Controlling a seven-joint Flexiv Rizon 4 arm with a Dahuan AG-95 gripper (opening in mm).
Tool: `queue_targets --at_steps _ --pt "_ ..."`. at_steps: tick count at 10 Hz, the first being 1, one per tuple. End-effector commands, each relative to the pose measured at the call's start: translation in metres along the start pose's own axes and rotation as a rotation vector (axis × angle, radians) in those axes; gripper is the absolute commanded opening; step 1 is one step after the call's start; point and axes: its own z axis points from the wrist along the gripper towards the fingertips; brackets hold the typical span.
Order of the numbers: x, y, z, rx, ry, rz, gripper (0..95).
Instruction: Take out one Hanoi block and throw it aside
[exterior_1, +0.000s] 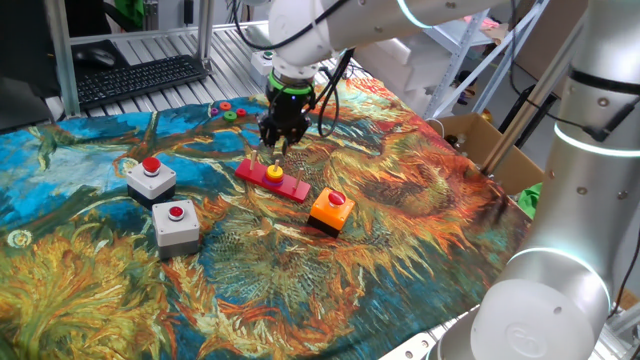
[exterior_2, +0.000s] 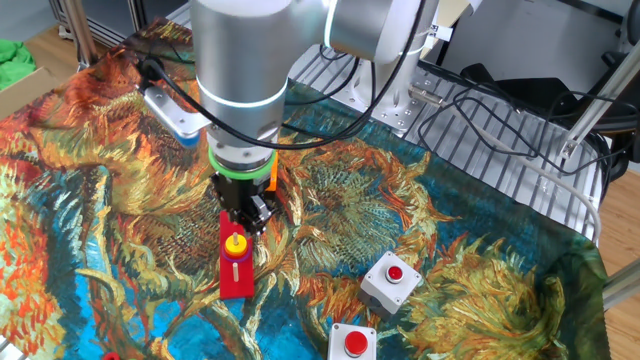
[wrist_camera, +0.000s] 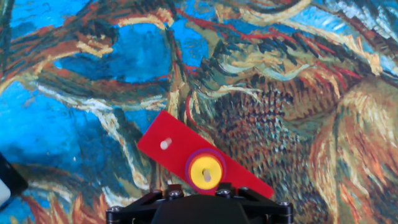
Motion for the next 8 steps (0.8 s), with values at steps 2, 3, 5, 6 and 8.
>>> queue_targets --at_steps 2,3,5,6,8 --pt "-0.002 -0.001 0.011 -0.010 -0.003 0.001 38.0" --pt "-0.002 -0.001 0.014 -0.016 -0.001 0.003 38.0" --pt "-0.003 -0.002 0.018 -0.022 -0.001 0.004 38.0" --pt "-0.003 -0.002 0.021 -0.024 -0.003 0.005 38.0" --pt "-0.005 -0.004 0.027 -0.026 -0.010 0.004 38.0"
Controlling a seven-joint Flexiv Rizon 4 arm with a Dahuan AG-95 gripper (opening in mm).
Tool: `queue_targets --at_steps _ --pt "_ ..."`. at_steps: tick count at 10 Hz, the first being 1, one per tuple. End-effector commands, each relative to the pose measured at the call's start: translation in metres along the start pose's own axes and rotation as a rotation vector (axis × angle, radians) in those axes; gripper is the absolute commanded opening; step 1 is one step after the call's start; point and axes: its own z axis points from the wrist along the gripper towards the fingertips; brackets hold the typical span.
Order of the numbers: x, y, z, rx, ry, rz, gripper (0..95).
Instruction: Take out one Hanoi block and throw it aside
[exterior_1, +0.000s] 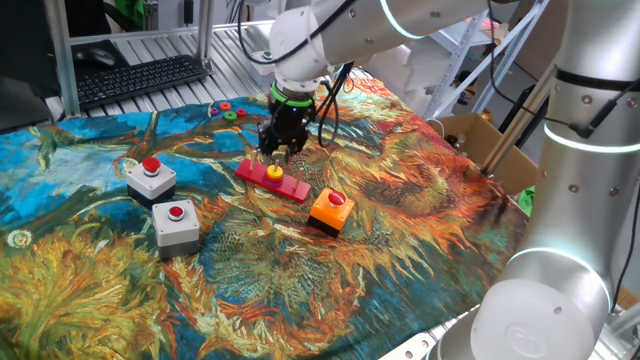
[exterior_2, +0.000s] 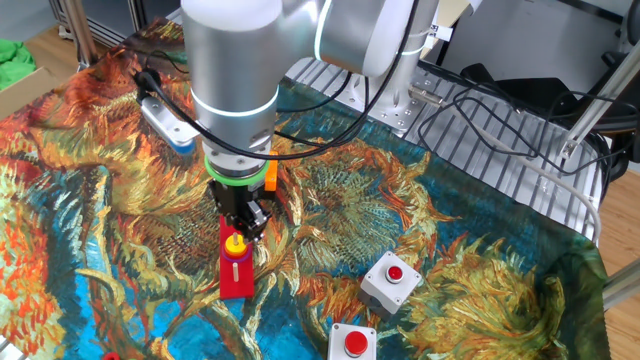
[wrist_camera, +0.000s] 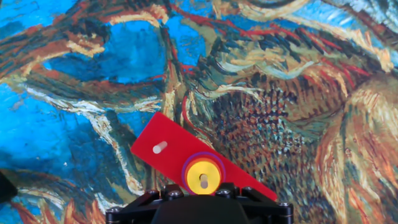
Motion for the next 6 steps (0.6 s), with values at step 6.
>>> queue_targets --at_steps 6 --pt "0.000 -0.002 0.014 -0.015 -0.008 -0.003 38.0"
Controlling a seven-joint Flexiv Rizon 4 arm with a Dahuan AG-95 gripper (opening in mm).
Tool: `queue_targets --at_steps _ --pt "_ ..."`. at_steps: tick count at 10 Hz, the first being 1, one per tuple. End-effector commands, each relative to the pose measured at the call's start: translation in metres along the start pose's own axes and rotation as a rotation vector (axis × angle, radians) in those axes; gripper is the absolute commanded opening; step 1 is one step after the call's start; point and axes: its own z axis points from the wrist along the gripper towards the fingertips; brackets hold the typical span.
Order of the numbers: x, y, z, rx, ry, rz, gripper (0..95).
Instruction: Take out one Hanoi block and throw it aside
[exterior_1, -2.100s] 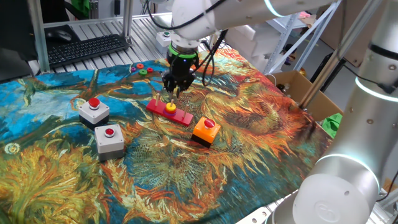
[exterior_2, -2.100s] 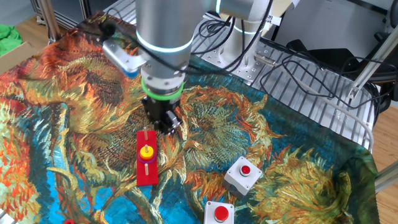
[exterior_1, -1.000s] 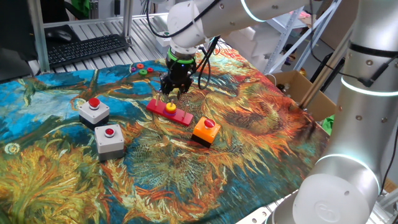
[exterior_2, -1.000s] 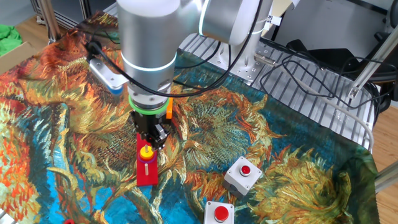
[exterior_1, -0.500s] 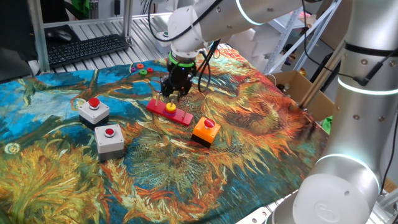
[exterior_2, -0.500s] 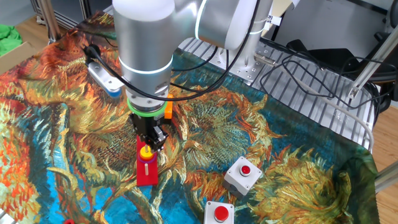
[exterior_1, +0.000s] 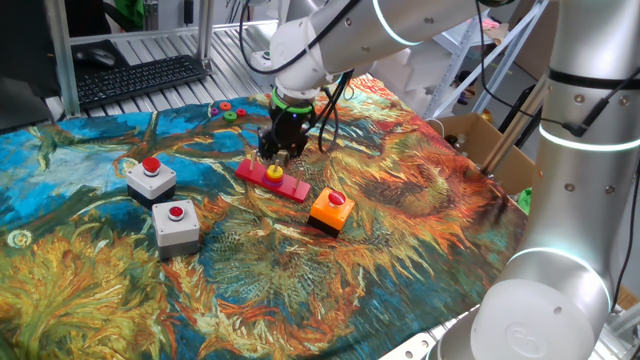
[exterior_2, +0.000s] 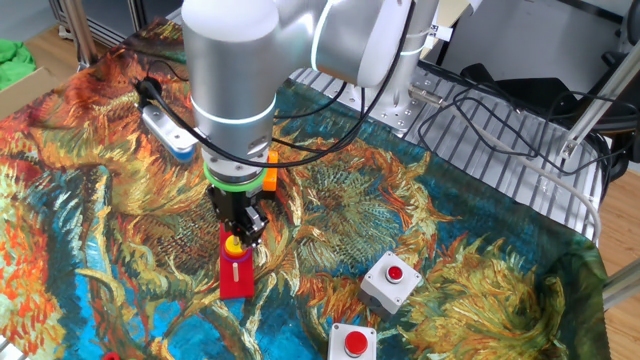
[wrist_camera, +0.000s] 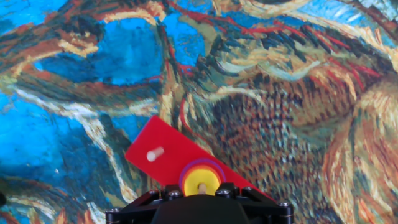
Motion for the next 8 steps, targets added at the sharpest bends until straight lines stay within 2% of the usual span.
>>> queue_targets --at_steps 1,8 --pt "0.0006 0.0001 0.0034 -0.005 -0.004 -0.003 38.0" --pt "-0.0004 -0.0017 0.0122 -0.012 -0.013 -0.005 38.0"
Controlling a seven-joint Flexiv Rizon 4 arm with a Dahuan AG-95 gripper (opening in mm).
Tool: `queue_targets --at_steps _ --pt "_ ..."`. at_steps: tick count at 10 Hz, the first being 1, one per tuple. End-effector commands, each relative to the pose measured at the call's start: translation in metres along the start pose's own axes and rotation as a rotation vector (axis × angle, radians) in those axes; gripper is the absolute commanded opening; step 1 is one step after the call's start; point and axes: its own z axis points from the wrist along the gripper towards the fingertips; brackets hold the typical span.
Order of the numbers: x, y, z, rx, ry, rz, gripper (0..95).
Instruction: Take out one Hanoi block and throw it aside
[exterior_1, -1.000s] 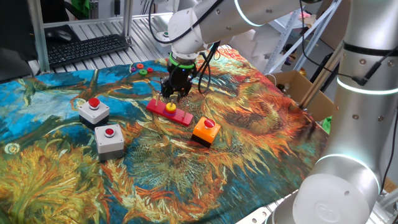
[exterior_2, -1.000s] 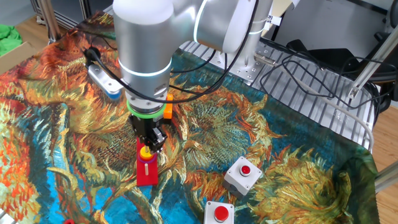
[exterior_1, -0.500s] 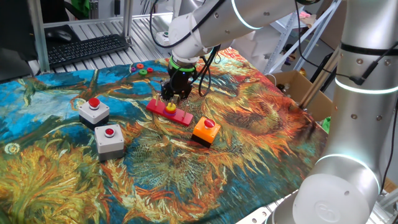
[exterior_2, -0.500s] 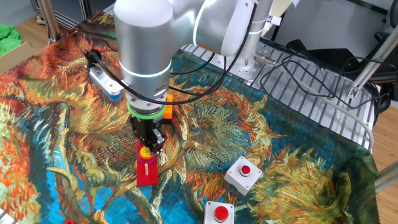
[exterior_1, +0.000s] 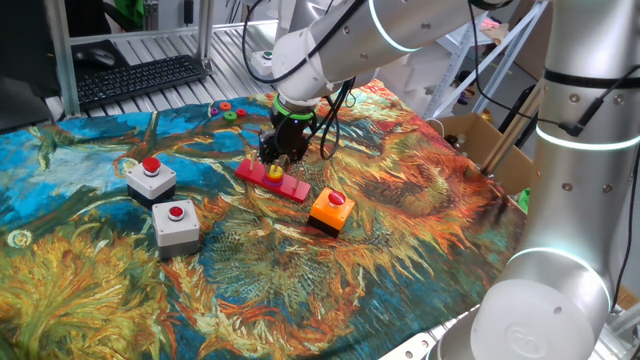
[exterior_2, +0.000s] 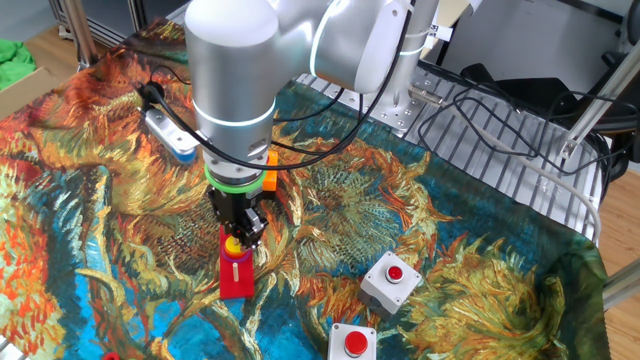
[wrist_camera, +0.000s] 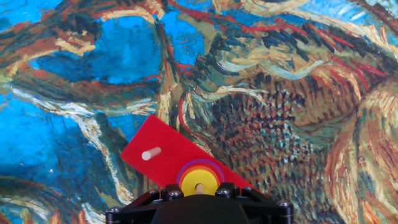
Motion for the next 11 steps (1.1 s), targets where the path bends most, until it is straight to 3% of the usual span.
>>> queue_targets --at_steps 1,11 --pt "-0.0007 -0.0003 0.0026 -0.001 -0.003 -0.001 38.0" --pt "-0.0012 -0.0009 0.0027 -0.012 0.001 0.005 38.0"
